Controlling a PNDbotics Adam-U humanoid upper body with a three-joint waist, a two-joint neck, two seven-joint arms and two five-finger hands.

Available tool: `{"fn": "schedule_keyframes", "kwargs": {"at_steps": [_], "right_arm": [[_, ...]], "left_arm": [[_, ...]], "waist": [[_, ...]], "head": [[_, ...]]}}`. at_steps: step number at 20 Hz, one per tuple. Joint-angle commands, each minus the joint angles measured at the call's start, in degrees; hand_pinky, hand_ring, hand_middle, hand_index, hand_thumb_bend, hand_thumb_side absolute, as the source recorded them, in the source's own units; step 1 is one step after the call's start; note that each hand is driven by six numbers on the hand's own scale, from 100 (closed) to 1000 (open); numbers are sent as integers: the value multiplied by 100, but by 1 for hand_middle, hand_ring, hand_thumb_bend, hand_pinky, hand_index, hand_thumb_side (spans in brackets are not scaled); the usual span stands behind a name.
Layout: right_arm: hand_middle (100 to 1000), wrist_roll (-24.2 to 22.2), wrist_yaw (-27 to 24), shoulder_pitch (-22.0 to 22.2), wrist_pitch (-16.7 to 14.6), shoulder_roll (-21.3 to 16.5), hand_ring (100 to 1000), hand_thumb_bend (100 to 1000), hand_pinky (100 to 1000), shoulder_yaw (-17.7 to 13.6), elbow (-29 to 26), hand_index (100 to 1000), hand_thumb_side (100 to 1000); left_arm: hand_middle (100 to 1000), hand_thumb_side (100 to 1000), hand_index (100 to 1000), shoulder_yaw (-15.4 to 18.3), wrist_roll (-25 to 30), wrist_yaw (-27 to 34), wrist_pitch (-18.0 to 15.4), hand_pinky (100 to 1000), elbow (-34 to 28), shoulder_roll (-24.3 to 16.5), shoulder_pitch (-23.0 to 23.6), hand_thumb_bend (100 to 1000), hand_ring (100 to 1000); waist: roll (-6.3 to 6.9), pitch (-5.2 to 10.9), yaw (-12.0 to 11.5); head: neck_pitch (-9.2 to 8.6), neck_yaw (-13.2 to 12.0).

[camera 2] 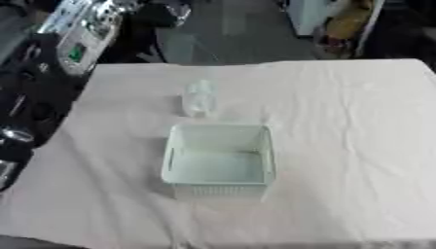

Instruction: Pick up objects on the table and place them in the box.

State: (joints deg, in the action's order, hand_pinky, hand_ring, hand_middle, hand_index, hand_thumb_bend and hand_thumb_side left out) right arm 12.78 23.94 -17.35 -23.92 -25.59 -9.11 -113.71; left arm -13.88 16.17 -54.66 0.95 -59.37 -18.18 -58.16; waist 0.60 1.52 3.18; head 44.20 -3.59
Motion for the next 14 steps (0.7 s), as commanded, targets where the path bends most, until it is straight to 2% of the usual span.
{"fn": "schedule_keyframes", "kwargs": {"at_steps": [1,7,14], "right_arm": [[971,-19,-31,-95,-8,-38,968,100,838,-11,-88,963,652],[971,-25,-36,-90,-11,-37,968,100,838,-11,-88,963,654],[970,-34,-44,-88,-17,-33,968,100,838,0,-88,963,655]], "left_arm": [[784,726,845,147,-139,-424,-97,705,544,150,-120,498,737],[779,744,838,247,-302,-876,-233,709,1088,249,90,503,738],[777,738,833,227,-513,-1203,-390,713,1192,344,287,510,739]], "waist": [[-34,40,10],[-52,24,0],[-65,14,-9]], "head": [[-8,-73],[-8,-64],[-8,-77]]}}
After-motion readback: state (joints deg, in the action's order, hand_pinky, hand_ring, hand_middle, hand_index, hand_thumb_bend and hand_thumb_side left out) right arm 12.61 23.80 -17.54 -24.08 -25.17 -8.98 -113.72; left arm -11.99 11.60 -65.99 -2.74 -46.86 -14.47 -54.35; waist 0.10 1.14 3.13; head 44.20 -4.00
